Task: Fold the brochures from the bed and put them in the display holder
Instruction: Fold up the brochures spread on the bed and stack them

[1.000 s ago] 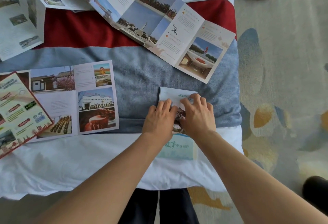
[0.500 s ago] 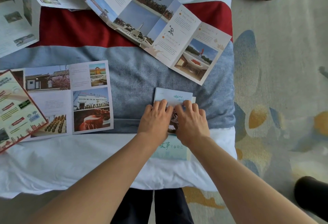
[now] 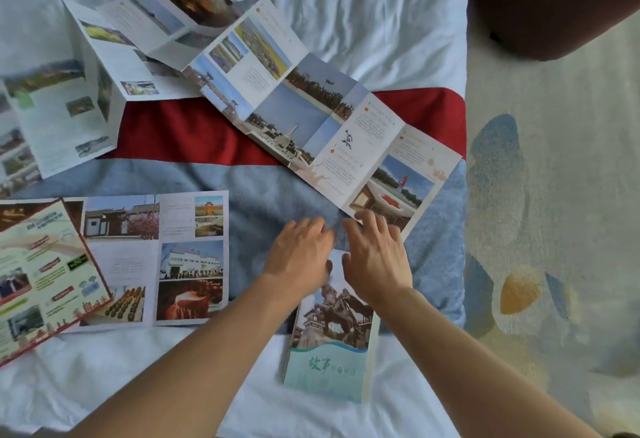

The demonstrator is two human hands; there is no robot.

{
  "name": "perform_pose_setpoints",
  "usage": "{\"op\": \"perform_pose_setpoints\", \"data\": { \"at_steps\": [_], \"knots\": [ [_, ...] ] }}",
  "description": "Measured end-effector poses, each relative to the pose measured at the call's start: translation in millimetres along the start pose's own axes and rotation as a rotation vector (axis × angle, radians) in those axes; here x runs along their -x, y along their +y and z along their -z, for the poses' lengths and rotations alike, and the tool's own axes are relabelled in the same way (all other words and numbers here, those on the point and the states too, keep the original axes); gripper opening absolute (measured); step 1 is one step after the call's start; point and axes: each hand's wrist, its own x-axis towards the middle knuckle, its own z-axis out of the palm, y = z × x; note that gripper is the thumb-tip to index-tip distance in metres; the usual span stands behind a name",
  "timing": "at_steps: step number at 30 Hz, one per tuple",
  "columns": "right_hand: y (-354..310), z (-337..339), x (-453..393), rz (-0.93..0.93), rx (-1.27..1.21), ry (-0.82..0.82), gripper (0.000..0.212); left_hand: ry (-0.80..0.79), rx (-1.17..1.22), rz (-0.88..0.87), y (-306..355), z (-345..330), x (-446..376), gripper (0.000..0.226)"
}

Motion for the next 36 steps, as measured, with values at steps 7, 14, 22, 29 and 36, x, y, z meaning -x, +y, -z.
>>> {"op": "perform_pose_setpoints", "data": {
  "at_steps": [7, 14, 22, 29, 36],
  "knots": [
    [-14, 15, -51, 0.061, -0.001, -0.036, 0.046, 0.097, 0.074, 0.146, -46, 25, -33, 0.019],
    [-51, 17, -101, 0.106, -0.041, -0.058, 0.061, 0.308, 0.137, 0.265, -115, 50, -54, 0.030],
    [-88, 14, -157, 0.009, 0.011, -0.053, 0.067, 0.383, 0.058, 0.377, -186, 79, -95, 0.057],
    [-94, 4, -160, -0.023, 0.025, -0.048, 0.068, 0.396, 0.201, 0.416, -216, 90, -112, 0.061],
    [-96, 1, -156, -0.029, 0.016, -0.034, 0.068, 0.486, 0.344, 0.328, -213, 89, -106, 0.040]
  ]
}}
